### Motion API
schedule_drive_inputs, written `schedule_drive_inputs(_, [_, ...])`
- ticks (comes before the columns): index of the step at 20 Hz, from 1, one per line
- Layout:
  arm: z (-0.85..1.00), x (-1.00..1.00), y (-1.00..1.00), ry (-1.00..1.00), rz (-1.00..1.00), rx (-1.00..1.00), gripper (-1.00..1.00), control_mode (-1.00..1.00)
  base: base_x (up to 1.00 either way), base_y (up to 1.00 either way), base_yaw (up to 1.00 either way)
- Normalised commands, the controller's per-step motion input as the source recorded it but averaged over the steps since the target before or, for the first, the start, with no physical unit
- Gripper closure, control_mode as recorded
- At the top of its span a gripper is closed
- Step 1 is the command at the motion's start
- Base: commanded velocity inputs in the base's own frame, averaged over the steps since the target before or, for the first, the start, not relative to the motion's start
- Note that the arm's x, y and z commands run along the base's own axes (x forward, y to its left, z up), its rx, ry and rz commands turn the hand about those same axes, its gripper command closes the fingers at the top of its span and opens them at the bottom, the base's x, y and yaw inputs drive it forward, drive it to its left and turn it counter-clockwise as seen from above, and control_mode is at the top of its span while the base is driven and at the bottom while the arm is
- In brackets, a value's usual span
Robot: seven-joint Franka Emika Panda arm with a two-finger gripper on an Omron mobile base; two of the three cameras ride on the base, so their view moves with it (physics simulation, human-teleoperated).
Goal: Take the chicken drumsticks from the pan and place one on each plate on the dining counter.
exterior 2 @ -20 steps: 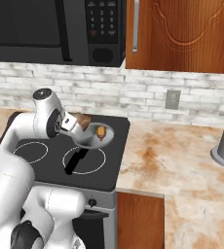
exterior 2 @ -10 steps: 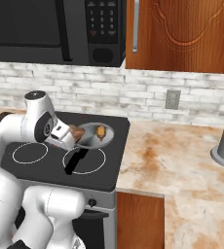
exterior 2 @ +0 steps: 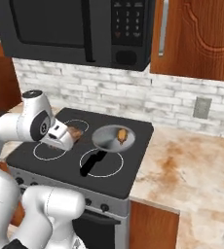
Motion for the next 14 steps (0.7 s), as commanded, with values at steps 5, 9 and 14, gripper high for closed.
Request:
schedule_drive_inputs(5, [0.00,0.00,0.00,0.00,0.00,0.00,1.00,1.00,0.00,0.57,0.55])
schedule_drive_inputs(9, [0.00,0.00,0.00,0.00,0.00,0.00,1.00,1.00,-0.08,0.94,0.59])
schedule_drive_inputs(14, [0.00,0.00,0.00,0.00,0.00,0.00,1.00,1.00,0.00,0.95,0.72])
